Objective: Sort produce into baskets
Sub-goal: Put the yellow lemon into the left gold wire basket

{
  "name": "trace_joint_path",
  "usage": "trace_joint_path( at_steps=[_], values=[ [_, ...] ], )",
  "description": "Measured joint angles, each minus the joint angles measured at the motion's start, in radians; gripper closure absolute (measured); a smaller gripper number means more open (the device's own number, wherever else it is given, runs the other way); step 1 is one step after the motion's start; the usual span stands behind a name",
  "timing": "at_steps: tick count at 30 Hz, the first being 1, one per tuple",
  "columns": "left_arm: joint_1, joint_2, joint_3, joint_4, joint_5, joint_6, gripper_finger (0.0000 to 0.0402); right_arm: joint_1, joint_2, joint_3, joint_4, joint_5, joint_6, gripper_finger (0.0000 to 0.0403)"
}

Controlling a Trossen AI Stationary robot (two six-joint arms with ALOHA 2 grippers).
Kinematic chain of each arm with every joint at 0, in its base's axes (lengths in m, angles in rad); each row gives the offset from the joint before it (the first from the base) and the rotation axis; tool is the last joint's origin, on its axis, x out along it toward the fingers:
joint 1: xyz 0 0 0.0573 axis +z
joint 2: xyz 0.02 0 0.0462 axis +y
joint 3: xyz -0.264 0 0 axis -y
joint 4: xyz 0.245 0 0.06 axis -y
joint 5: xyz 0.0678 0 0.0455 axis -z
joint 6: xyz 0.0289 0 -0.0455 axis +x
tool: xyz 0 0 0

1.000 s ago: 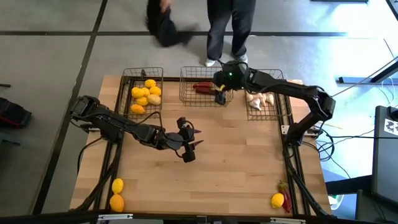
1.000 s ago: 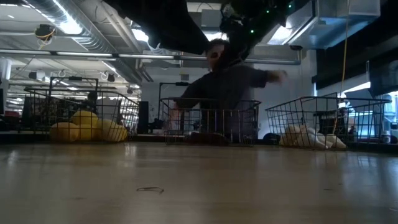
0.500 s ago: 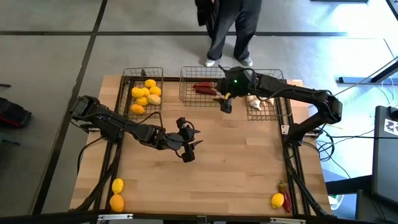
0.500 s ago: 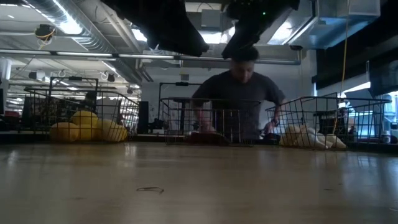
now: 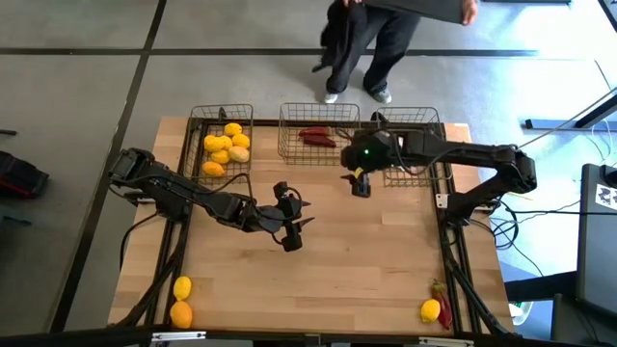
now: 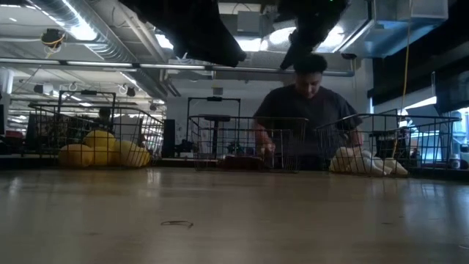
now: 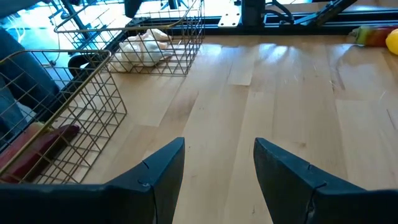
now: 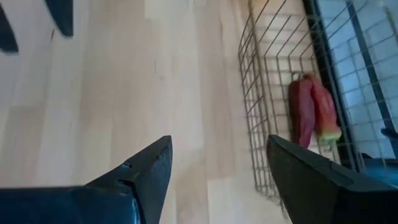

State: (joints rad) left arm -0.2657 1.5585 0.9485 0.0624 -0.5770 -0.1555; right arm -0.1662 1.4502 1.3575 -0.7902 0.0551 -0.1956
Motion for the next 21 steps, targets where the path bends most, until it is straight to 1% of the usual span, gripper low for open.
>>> trace_joint_path(
  at_steps=[5, 10, 13, 21],
  values=[
    [0.0, 0.0, 0.0, 0.0, 0.0, 0.0, 0.0214, 0.049, -0.002, -0.016, -0.013, 0.014, 0.028, 0.0146],
    [0.0, 0.0, 0.0, 0.0, 0.0, 0.001, 0.0213, 0.078, -0.001, -0.093, -0.007, 0.047, 0.05, 0.0146],
    [-0.001, 0.0, 0.0, 0.001, 0.0, 0.005, 0.0213, 0.09, -0.001, -0.144, 0.013, 0.05, 0.068, 0.0146],
    [-0.001, 0.0, 0.0, 0.001, 0.0, 0.013, 0.0213, 0.159, -0.034, -0.214, 0.05, 0.049, 0.106, 0.0146]
  ],
)
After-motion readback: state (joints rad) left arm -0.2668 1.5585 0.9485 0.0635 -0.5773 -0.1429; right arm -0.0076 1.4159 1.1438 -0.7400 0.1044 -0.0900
